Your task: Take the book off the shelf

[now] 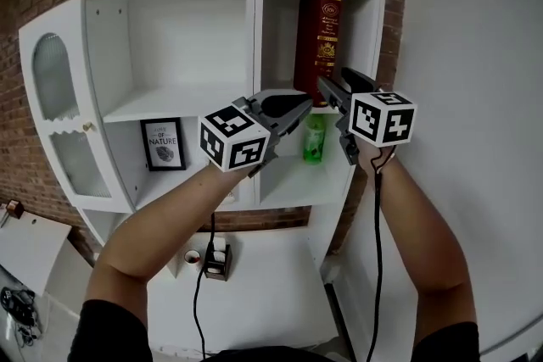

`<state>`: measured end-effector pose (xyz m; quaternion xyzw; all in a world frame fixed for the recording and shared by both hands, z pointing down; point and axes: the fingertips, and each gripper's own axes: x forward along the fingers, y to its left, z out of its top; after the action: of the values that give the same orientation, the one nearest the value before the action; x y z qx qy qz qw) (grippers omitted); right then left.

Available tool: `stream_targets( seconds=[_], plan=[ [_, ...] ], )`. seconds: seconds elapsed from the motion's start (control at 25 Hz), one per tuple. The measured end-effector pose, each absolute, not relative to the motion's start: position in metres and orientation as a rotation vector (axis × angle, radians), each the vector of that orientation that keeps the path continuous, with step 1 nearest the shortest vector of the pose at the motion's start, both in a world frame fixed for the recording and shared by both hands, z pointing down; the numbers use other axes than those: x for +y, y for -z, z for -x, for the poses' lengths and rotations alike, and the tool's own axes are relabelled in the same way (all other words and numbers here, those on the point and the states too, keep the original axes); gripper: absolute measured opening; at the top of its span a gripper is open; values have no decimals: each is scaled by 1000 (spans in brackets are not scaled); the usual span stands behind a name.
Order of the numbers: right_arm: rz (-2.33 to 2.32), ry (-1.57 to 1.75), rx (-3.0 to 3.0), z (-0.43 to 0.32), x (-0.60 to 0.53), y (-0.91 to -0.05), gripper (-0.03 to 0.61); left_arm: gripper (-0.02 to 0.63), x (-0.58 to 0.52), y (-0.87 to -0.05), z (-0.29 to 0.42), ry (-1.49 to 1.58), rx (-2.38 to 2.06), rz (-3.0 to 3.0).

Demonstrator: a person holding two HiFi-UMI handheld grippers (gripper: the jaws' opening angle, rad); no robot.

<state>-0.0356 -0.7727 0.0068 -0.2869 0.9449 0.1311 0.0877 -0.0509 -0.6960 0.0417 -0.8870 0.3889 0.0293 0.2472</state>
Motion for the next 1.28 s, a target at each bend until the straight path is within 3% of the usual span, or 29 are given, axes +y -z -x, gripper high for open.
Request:
stream_targets(
  seconds=[0.56,0.8,1.28],
  plan=[
    [1013,-200,2900,80,-849,8,288,8,-734,-18,85,-75,1105,2386],
    [970,-64,2900,80,-865,5,258,8,-725,-18,86,-80,1089,2402],
    [914,-97,2859,36,-814,9,242,8,-677,-16,65,-52,1105,2386]
  ],
)
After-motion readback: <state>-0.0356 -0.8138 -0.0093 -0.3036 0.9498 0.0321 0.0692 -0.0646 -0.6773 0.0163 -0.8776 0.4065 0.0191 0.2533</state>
